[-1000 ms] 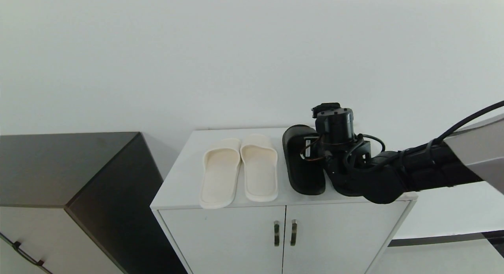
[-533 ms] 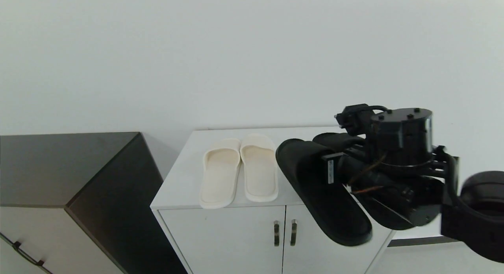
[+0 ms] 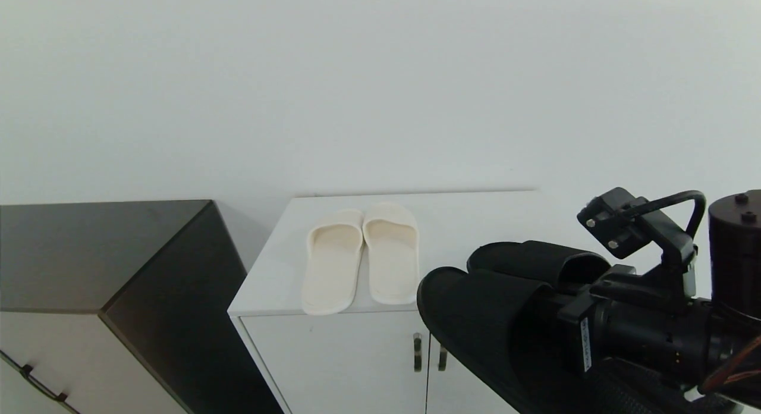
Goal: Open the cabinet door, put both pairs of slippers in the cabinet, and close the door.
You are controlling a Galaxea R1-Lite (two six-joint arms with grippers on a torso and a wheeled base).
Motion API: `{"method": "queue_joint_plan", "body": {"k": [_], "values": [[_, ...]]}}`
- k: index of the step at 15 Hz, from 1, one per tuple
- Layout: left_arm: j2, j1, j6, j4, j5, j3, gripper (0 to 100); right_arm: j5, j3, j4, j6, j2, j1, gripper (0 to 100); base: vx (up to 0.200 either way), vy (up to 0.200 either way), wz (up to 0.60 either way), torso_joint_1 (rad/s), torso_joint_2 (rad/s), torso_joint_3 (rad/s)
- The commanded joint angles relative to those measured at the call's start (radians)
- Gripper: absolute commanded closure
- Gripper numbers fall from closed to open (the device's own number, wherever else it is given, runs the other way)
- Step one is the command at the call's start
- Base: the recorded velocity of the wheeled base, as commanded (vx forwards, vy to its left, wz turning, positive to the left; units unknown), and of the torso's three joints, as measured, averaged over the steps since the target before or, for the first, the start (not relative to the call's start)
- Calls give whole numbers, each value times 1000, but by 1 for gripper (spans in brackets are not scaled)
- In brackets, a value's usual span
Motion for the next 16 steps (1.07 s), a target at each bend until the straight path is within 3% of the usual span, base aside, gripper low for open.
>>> {"method": "queue_joint_plan", "body": {"k": [1, 7, 10, 14, 16], "values": [[0, 0, 0, 0, 0, 0, 100, -1, 5, -1, 0, -15, 1, 100, -200, 0, 0, -2, -7, 7], [0, 0, 0, 0, 0, 0, 100, 6, 28, -4, -1, -9, 1, 100, -200, 0, 0, -1, 4, 5], [0, 0, 0, 0, 0, 0, 100, 72, 51, -5, -4, -17, 1, 100, 0, 0, 0, 0, 0, 0], [0, 0, 0, 0, 0, 0, 100, 72, 66, -5, -46, -12, 3, 100, 0, 0, 0, 0, 0, 0], [0, 0, 0, 0, 0, 0, 100, 73, 67, -5, -46, -12, 8, 100, 0, -200, 0, 2, -2, 2]]}}
